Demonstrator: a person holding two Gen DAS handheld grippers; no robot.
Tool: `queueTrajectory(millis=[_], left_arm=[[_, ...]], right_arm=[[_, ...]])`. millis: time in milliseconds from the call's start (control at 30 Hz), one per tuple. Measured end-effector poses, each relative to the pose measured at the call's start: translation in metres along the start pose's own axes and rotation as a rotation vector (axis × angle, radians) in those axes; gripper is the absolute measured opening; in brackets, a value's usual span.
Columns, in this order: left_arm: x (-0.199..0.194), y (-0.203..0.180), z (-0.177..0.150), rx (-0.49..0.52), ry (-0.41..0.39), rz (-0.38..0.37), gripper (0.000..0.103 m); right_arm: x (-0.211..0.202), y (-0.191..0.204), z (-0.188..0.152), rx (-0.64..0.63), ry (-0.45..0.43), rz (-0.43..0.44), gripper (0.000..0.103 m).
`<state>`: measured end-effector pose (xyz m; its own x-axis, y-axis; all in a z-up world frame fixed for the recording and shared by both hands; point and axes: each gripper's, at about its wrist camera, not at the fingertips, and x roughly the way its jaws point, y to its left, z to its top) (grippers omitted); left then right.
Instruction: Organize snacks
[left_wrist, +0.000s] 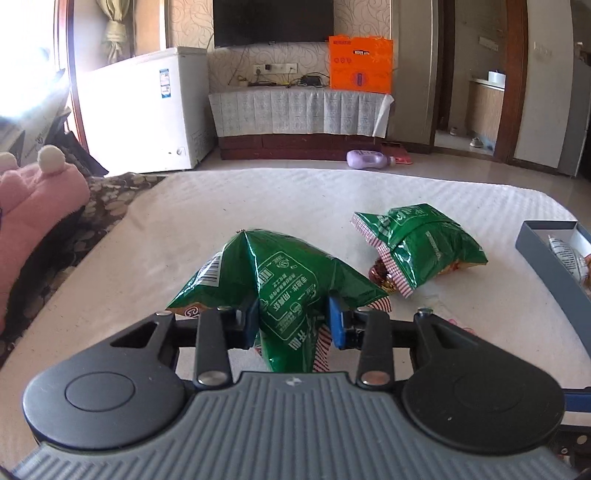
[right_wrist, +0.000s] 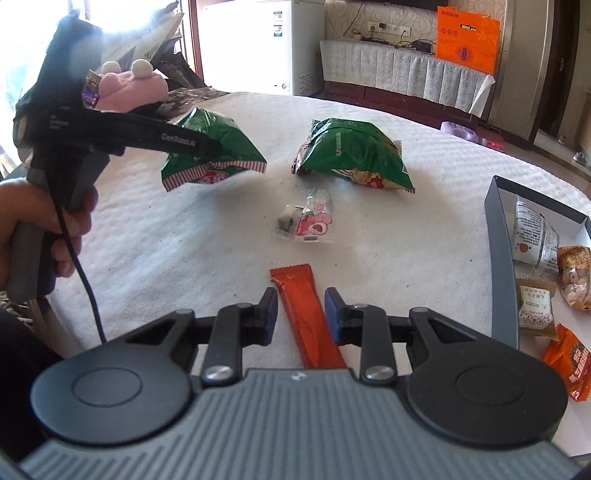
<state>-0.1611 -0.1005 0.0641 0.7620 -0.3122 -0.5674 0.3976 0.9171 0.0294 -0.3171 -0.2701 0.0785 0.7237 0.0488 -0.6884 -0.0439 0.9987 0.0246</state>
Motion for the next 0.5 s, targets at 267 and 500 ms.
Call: queueTrajectory(millis=[267, 500], left_arm=[[-0.022, 0.014, 0.005, -0.060, -0.026, -0.052, 0.042], [-0.002, 0.019, -0.008, -0.081, 0.096, 0.028, 0.103]], right_arm=[[-0.004, -0.007, -0.002, 0.024, -0.001, 0.013, 0.031], [0.011, -0.004, -0.006, 0.005, 0.053, -0.028, 0.062]])
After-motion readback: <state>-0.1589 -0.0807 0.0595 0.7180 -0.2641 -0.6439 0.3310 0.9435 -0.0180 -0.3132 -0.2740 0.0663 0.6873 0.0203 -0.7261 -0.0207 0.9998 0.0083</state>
